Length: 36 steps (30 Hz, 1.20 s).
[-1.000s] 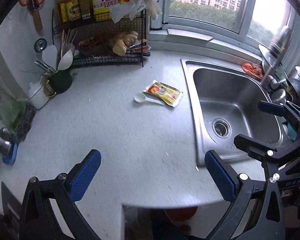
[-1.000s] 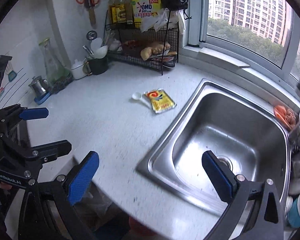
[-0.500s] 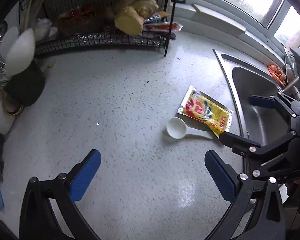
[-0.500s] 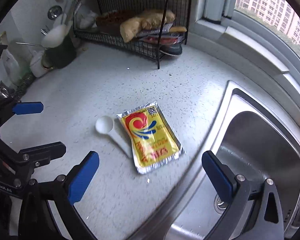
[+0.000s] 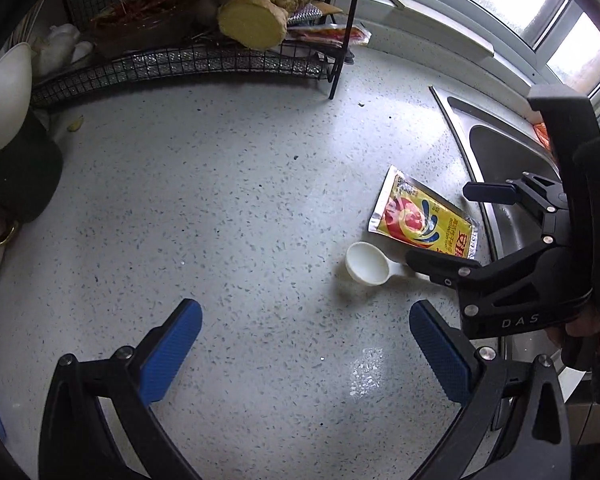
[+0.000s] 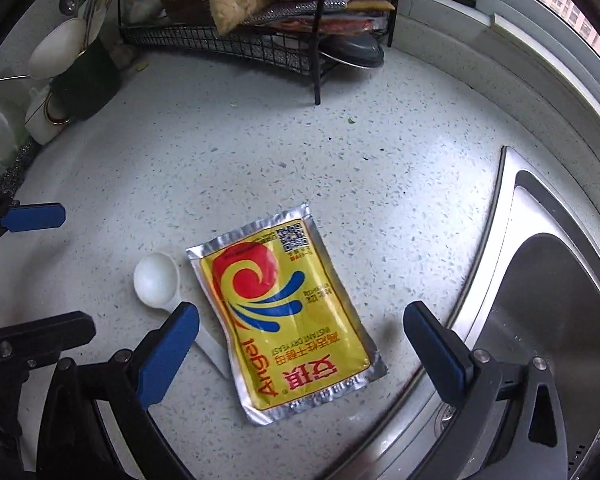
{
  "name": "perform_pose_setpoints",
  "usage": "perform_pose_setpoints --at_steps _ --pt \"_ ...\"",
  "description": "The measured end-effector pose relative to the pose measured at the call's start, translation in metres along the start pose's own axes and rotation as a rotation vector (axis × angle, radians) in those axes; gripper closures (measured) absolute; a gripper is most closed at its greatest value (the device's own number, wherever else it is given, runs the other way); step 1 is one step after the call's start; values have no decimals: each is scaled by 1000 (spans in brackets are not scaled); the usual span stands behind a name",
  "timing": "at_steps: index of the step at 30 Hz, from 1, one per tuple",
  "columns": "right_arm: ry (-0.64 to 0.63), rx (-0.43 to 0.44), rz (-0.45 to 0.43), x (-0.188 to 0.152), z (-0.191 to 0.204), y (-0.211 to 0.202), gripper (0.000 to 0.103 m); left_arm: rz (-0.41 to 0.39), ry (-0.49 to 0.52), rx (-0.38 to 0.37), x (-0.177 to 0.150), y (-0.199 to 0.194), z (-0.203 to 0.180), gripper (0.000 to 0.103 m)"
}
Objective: Collect trash
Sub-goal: 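Grasp the yellow yeast sachet with the right tool while the left tool grasps the white scoop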
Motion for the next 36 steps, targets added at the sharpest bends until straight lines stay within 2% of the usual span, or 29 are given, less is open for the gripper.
perform_pose_setpoints --at_steps 6,8,10,12,14,17,26,31,33,34,36 --pt "-27 -3 -13 6 4 2 12 16 -2 -13 3 8 0 0" --pt "-68 -23 -29 8 10 -1 33 18 1 -14 3 9 -1 0" --pt "-89 -14 -34 6 16 -5 43 21 6 -16 4 10 -3 0" --pt "-91 -11 -41 3 19 -6 46 28 13 -20 4 11 -6 0" --pt "-85 -12 -55 -3 21 -11 54 34 20 -27 5 14 -9 0" --pt "-73 -36 -62 -13 24 -17 57 47 39 -29 5 18 -13 0" --pt "86 -23 -73 -33 2 -35 57 67 161 -3 7 35 -24 1" --pt "126 -12 -94 -38 2 -43 57 61 251 19 15 41 -36 15" --pt "141 -9 -94 -37 -3 -41 57 58 281 13 20 41 -41 30" --pt "149 -4 -94 -37 -2 -41 57 62 290 3 22 41 -43 34" --pt "164 6 -94 -34 -9 -39 57 67 311 -12 26 40 -47 47"
Point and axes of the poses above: each gripper's, at about its wrist camera, not at the fingertips, and y roughly the way its jaws point, z to its left, x to its top, the point moved 2 cm from there along y, roughly the way its jaws point, and after that the axes turned 1 degree about -x, right-handed, at the moved point
